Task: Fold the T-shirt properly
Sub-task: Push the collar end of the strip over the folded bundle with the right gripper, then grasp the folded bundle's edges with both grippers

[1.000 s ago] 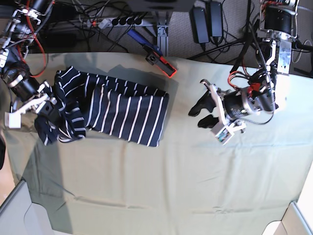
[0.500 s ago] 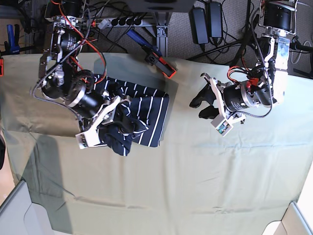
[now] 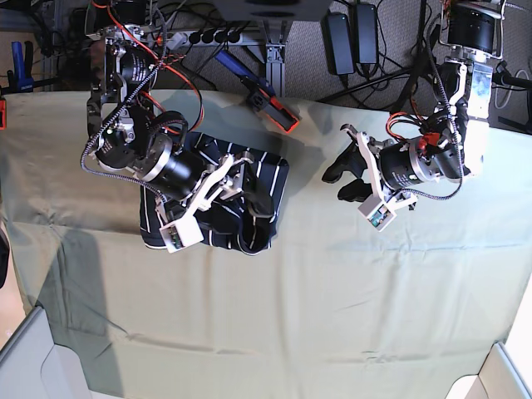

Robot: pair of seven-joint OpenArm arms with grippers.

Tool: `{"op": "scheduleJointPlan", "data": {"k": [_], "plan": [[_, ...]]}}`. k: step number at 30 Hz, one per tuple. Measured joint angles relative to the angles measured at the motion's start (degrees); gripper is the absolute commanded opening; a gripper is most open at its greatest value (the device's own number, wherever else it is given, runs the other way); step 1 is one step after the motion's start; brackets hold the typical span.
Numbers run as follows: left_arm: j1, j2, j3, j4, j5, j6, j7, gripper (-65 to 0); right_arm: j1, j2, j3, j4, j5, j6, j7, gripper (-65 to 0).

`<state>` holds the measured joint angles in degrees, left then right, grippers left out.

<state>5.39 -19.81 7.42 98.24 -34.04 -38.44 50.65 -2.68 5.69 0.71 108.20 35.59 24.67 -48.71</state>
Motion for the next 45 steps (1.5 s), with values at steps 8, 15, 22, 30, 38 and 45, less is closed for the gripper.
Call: {"op": "scheduleJointPlan", "data": {"k": [8, 15, 22, 30, 38, 45], "plan": [[0.00, -3.58, 0.00, 0.11, 0.02, 0.00, -0.02, -47.7, 8.59, 0.00, 11.98, 0.00, -0.63, 0.07, 0.33, -21.1], [0.02, -3.67, 0.00, 0.87, -0.07, 0.00, 0.15, -48.7, 11.39, 0.96, 16.15, -2.43, -0.50, 0.11, -3.28, -21.1], [0.02, -3.69, 0.00, 0.92, -0.02, 0.00, 0.00, -48.7, 5.07, 0.81, 15.69, -2.86, 5.46, 0.24, -11.41, -65.0], [0.02, -3.69, 0.00, 0.92, -0.02, 0.00, -0.07, -48.7, 0.74, 0.63, 24.52, -2.54, 6.88, 0.35, -8.61, -65.0], [0.02, -3.69, 0.00, 0.92, -0.07, 0.00, -0.96, -48.7, 0.09, 0.63, 30.38, -2.29, 8.24, 0.37, -9.46, -65.0], [0.00, -3.67, 0.00, 0.92, -0.04, 0.00, -1.42, -48.7, -2.51, 0.61, 20.44, -2.32, 7.48, 0.37, -9.42, -65.0]]}}
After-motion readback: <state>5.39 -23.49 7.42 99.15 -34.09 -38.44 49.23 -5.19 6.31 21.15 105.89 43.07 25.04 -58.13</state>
